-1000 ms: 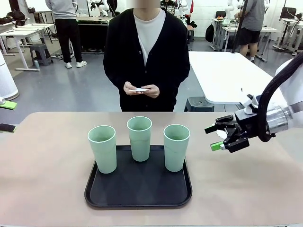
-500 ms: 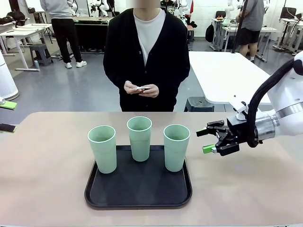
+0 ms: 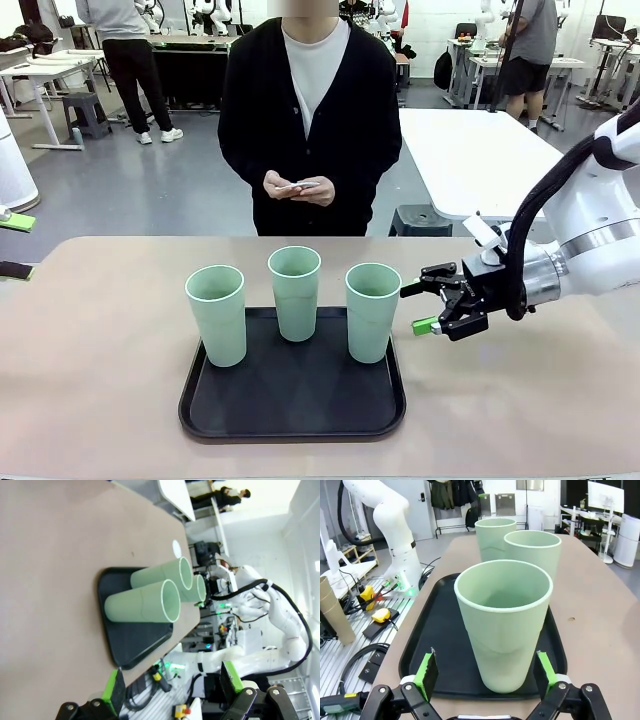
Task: Place coasters on the table and set cups on them.
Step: Pick up one Reusable plastic cup and place it on a coaster set by the human.
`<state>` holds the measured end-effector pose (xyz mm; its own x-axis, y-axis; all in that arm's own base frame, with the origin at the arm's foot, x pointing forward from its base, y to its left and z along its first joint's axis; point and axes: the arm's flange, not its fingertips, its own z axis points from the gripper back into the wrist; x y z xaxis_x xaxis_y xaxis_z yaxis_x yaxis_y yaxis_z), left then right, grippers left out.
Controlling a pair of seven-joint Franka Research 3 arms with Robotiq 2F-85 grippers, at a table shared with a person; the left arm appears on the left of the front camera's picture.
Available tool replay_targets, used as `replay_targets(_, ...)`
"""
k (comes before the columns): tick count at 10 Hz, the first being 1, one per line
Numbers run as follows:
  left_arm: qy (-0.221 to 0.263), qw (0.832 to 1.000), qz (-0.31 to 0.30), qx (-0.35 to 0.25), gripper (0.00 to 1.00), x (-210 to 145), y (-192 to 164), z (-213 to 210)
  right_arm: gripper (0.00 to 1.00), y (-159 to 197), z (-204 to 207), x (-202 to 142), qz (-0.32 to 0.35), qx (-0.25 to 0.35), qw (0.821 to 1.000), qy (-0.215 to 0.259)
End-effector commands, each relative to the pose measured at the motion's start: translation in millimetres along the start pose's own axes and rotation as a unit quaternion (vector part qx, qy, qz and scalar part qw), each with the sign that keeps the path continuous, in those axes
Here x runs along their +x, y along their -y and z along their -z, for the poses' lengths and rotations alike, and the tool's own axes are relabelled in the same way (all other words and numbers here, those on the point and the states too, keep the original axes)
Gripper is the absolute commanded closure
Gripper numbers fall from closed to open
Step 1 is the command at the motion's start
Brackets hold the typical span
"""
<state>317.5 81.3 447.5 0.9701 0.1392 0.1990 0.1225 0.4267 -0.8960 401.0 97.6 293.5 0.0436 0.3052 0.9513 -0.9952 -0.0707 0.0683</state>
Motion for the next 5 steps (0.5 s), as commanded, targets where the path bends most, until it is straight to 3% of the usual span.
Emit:
replay_targets(1,0.003,1.000,0.002,-0.005,0.00,-0.5,-0.6,-2.0,0.00,-0.2,13.6,-7.6,-0.024,-0.013,1.000,0.002)
replay_targets(5,0.003,1.000,0.002,-0.005,0.00,-0.5,-0.6,-2.0,0.00,3.1,26.4,-12.6,-0.027,-0.005,1.000,0.005)
